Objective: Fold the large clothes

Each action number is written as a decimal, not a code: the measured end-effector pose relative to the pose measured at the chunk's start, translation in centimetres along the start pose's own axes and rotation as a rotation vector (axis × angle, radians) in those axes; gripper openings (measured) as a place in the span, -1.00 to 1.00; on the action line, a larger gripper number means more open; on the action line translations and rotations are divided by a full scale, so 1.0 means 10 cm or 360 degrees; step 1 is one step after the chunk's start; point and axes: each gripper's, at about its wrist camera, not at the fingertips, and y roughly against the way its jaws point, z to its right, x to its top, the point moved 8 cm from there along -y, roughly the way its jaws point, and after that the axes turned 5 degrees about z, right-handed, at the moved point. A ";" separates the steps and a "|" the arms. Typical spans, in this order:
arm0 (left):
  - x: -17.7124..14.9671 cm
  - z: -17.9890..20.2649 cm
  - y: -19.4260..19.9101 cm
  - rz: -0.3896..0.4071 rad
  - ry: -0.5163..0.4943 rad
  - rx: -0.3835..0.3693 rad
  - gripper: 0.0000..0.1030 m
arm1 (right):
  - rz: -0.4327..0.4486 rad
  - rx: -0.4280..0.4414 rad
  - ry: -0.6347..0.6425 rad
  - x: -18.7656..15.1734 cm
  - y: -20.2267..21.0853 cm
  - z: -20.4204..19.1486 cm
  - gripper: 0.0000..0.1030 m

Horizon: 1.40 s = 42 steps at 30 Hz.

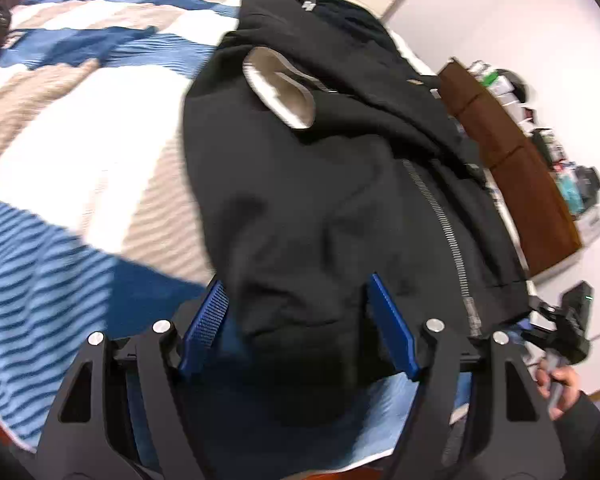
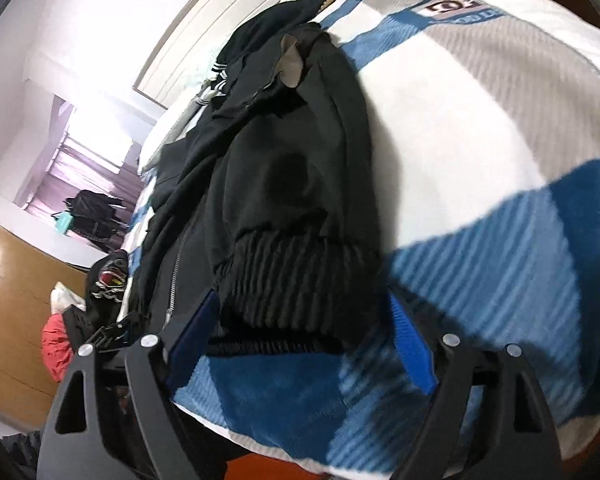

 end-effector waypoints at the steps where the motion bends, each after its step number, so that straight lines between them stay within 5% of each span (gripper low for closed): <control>1: 0.01 0.03 0.01 0.0021 0.0002 -0.0030 0.35 | 0.0021 0.0022 -0.0014 0.02 0.00 -0.02 0.61; 6: -0.06 0.01 -0.08 -0.0040 0.0091 -0.0122 0.35 | -0.0011 -0.0008 -0.0044 -0.02 -0.10 0.05 0.64; 23: -0.12 0.16 -0.18 0.0047 -0.0270 0.0219 0.39 | -0.0001 -0.0098 0.0041 -0.05 -0.29 0.01 0.82; 29: -0.08 0.12 -0.18 0.0037 -0.0190 0.0156 0.40 | 0.0042 -0.0151 0.0104 0.00 -0.41 -0.07 0.92; 36: 0.03 0.09 -0.11 0.0040 0.0053 -0.0089 0.40 | 0.0200 -0.0019 -0.0129 0.14 -0.11 -0.15 0.52; 42: -0.03 0.09 -0.28 -0.0020 -0.0077 0.0082 0.40 | 0.0030 -0.0076 -0.0094 0.07 -0.32 0.03 0.51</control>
